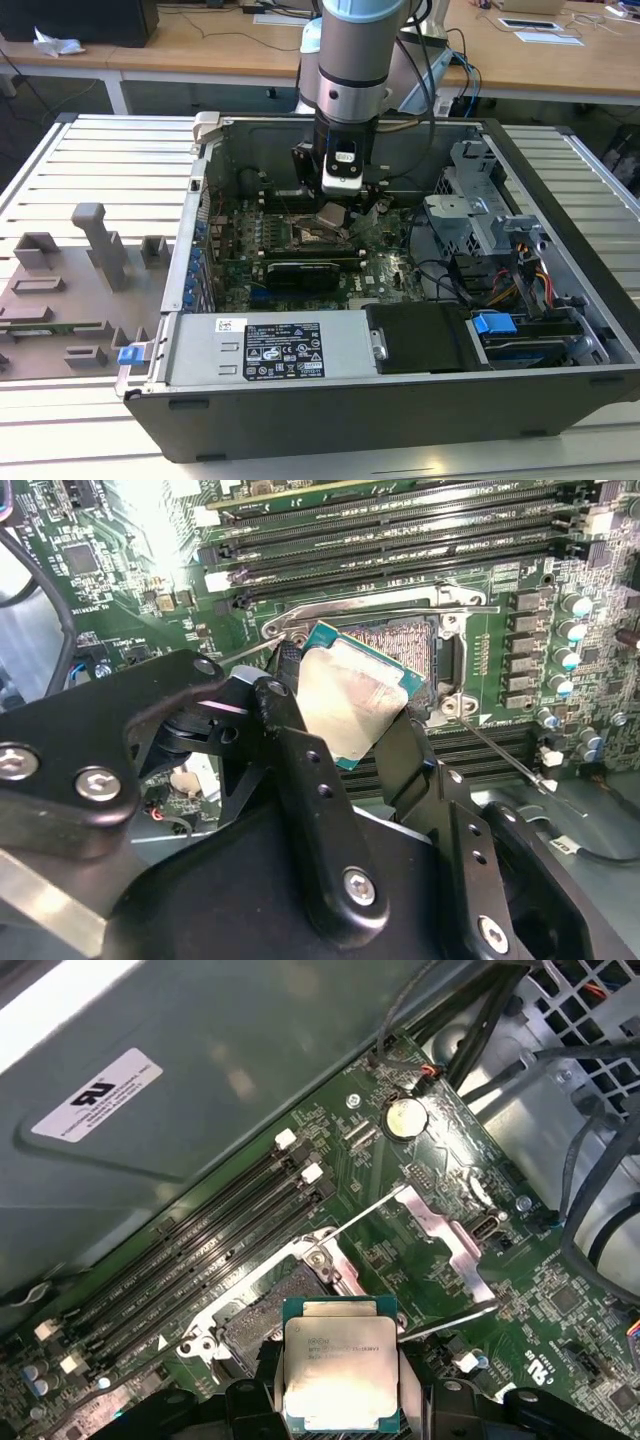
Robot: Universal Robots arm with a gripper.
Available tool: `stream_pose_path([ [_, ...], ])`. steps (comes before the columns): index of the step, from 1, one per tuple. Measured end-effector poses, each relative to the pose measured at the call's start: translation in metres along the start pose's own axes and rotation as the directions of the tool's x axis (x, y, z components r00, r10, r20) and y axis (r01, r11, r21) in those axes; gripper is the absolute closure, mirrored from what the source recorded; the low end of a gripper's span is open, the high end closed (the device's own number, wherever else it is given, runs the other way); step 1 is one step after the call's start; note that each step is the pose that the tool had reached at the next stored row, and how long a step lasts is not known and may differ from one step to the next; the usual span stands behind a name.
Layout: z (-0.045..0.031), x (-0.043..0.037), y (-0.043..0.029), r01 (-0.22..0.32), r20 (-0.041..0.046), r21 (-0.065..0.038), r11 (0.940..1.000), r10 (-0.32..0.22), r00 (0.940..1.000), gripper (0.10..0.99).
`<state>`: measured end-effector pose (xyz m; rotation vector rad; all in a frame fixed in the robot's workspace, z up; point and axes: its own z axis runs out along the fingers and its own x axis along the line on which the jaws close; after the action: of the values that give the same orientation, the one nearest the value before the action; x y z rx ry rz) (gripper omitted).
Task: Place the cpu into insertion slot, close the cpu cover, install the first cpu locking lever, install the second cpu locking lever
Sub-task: 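Place the cpu into insertion slot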
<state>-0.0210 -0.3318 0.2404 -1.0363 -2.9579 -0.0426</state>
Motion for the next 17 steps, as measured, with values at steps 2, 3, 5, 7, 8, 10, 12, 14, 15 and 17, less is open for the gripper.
stream_pose_path([
  [2,0.0001,0.0000,0.0000,-0.022,0.0005,0.000,0.9998,0.022,0.9998,0.545],
  [3,0.0001,0.0000,0.0000,-0.026,0.0006,0.000,0.9997,0.026,0.9997,0.545],
  [5,0.0002,0.0000,0.0000,-0.035,0.0008,-0.001,0.9994,0.035,0.9994,0.545],
  [7,0.0002,0.0000,0.0000,-0.046,0.0011,-0.001,0.9989,0.046,0.9989,0.545],
  [8,0.0002,0.0000,0.0000,-0.050,0.0012,-0.001,0.9988,0.050,0.9988,0.545],
  [10,0.0003,0.0000,0.0000,-0.066,0.0015,-0.001,0.9978,0.066,0.9978,0.545],
  [12,0.0003,0.0000,0.0000,-0.084,0.0019,-0.001,0.9965,0.084,0.9965,0.545],
  [14,0.0004,0.0000,0.0000,-0.100,0.0023,-0.002,0.9950,0.100,0.9950,0.545],
  [15,0.0004,0.0000,0.0000,-0.108,0.0024,-0.002,0.9941,0.108,0.9941,0.545],
  [17,0.0005,0.0000,0.0000,-0.122,0.0028,-0.002,0.9925,0.122,0.9925,0.545],
])
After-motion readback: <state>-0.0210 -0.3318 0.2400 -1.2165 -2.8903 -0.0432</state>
